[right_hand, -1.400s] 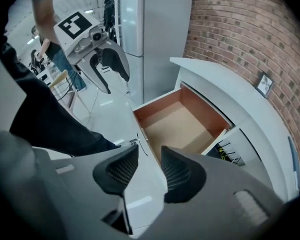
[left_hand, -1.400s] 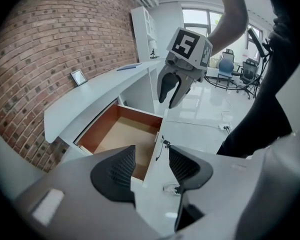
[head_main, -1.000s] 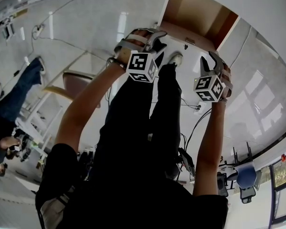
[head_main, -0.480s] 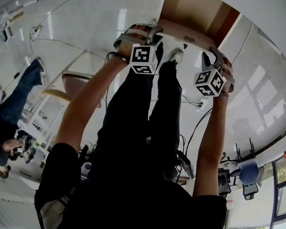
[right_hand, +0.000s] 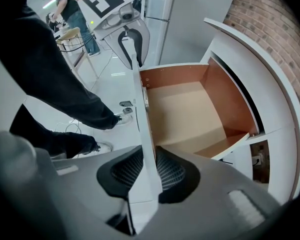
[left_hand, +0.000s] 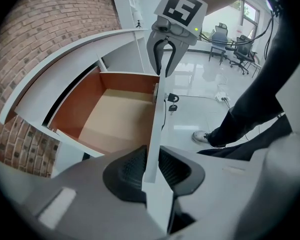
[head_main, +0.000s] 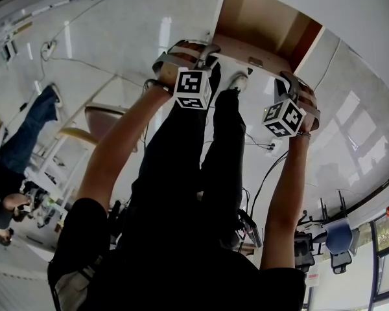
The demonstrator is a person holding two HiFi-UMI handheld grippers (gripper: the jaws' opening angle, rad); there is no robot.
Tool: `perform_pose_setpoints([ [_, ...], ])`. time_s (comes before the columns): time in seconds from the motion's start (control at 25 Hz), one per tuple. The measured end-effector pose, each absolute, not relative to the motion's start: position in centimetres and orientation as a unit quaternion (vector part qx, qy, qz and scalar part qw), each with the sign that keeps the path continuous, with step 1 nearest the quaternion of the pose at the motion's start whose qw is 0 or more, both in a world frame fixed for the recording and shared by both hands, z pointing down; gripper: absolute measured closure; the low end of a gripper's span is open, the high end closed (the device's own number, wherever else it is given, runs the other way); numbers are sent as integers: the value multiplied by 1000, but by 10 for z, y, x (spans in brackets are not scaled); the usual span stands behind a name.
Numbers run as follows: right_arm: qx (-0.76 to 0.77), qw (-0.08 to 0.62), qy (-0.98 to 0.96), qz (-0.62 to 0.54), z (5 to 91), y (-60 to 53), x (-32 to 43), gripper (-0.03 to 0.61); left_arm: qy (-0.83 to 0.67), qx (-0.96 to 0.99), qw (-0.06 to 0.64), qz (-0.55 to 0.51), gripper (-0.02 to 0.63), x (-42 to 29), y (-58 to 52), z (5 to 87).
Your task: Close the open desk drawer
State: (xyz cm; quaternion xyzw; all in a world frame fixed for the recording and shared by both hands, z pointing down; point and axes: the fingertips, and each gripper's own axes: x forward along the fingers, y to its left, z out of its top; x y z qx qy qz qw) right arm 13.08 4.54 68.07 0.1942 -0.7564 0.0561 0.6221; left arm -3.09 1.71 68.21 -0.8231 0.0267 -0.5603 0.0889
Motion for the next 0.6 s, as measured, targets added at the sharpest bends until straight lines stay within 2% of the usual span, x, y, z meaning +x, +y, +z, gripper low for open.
perform_pose_setpoints([
  [0.6,164,627,-759,70,640,31,131,499,-19,-837,78,-541,529,-29,4,637],
])
